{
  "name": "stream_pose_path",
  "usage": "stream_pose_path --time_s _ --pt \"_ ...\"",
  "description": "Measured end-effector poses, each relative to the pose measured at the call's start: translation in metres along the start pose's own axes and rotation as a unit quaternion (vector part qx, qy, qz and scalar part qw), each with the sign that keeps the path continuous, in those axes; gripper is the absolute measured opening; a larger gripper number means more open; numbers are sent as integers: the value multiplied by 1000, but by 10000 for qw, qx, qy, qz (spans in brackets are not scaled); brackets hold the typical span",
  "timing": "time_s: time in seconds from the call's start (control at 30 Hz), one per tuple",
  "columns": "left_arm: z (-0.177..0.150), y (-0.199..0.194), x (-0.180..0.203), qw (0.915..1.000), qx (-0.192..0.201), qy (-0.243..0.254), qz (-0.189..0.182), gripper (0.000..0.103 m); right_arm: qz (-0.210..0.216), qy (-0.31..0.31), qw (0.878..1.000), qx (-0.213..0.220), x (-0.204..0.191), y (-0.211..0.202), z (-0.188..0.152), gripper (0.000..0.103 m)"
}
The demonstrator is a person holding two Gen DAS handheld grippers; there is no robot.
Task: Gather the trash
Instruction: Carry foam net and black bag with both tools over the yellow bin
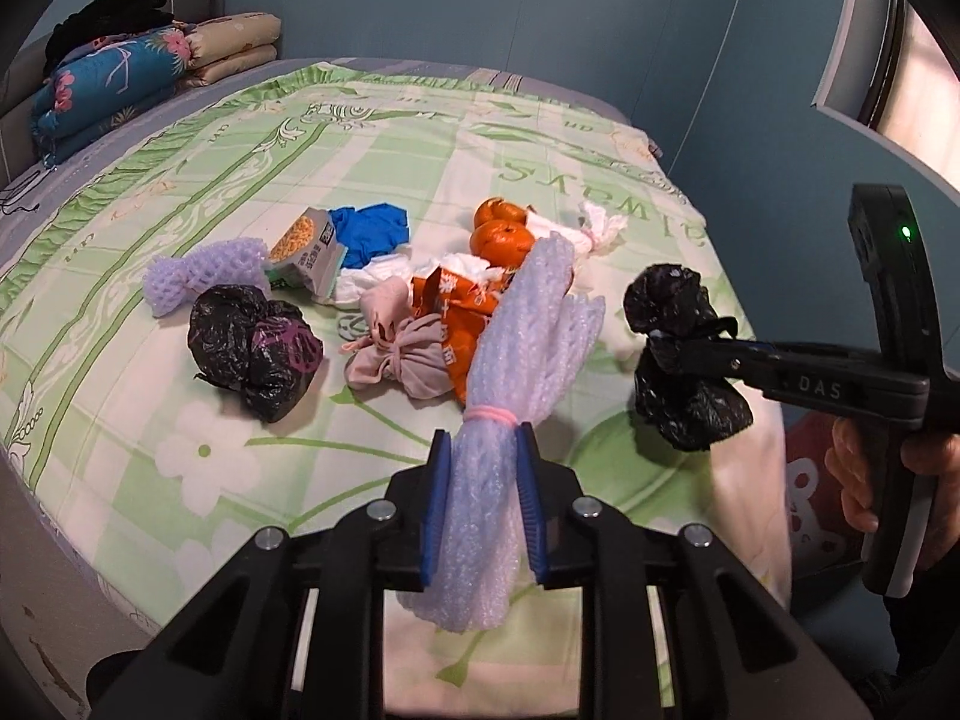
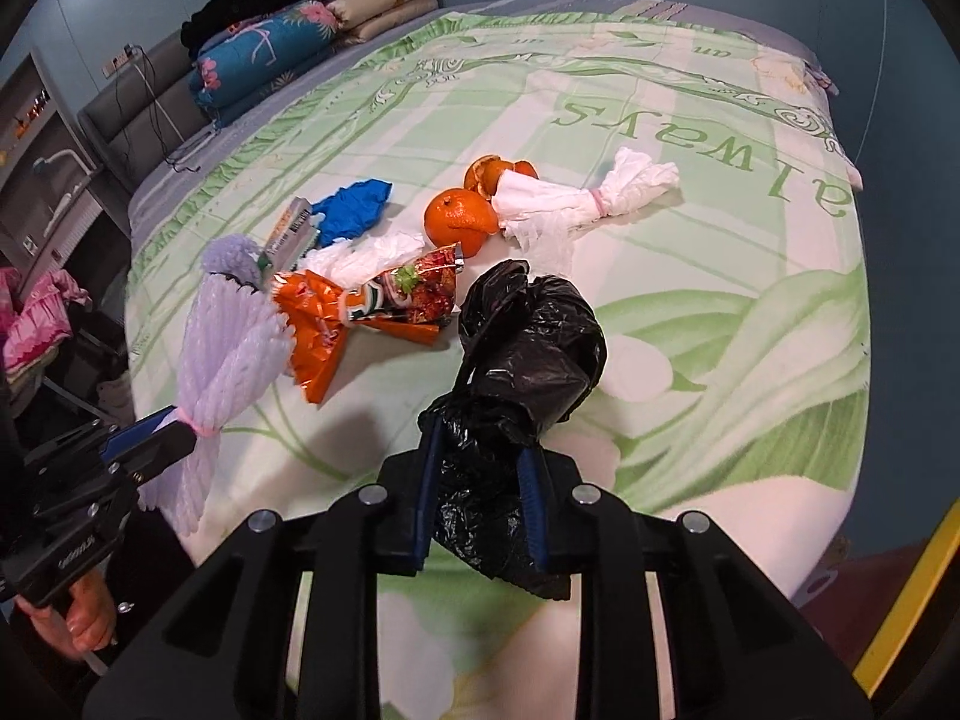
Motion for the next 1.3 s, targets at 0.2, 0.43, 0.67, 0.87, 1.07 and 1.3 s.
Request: stream_pose_path --time_s 0.2,0.43,0.67,0.87,1.07,1.3 --pt "9 -25 22 9998 160 120 -91 21 166 49 9996 236 2 -48 -3 23" --pt "30 -57 63 9984 411 325 -231 21 177 247 9975 634 26 -102 -5 23" --pt "45 -71 115 9967 431 583 -378 21 1 570 9929 1043 68 -158 -5 23" --pt "50 -69 167 9938 289 843 -666 21 -274 935 9852 1411 110 -204 -10 23" --pt "49 -60 226 9880 100 1146 -1031 21 -703 1267 9743 1725 150 -243 -15 23" --pt "39 -43 278 9817 -183 1317 -1366 21 -1041 1744 9603 1915 195 -270 -29 23"
Point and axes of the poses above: each gripper's, at about its wrist camera, not at the fingertips, and y roughly the way its jaws point, x to its right, z to its top, the point moved 9 cm from there along y, roughly the way its jaws point, and after that the axes turned 4 degrees about x, right-handed, at the moved point
